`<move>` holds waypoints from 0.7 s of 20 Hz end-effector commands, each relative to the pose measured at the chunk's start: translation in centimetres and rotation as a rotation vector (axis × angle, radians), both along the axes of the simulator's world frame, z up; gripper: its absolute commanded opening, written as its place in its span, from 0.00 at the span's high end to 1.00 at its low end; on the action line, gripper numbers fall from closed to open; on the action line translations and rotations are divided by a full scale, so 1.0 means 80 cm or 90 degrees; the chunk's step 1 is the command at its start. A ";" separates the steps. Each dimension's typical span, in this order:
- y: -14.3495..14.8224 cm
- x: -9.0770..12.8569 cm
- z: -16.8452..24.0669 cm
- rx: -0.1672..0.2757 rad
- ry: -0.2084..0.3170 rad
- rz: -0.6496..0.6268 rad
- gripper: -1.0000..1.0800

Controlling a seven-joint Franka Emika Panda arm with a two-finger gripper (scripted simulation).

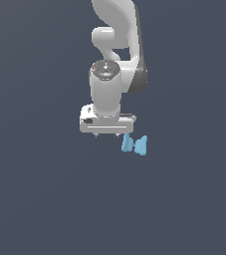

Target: Pick up the object and move it to a goal position.

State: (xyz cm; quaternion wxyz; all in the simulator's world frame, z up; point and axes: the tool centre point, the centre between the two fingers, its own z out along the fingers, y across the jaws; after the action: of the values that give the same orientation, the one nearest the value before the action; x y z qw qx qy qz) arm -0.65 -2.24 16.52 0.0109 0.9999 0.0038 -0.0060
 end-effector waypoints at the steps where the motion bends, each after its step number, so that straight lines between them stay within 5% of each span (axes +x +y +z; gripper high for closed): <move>1: 0.001 -0.001 -0.003 0.004 0.005 0.001 0.19; 8: 0.009 -0.009 -0.028 0.045 0.048 0.010 0.19; 14: 0.026 -0.022 -0.065 0.124 0.111 0.026 0.19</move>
State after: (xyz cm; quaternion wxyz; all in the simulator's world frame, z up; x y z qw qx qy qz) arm -2.08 -0.55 12.10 -0.0682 0.9943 0.0217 -0.0789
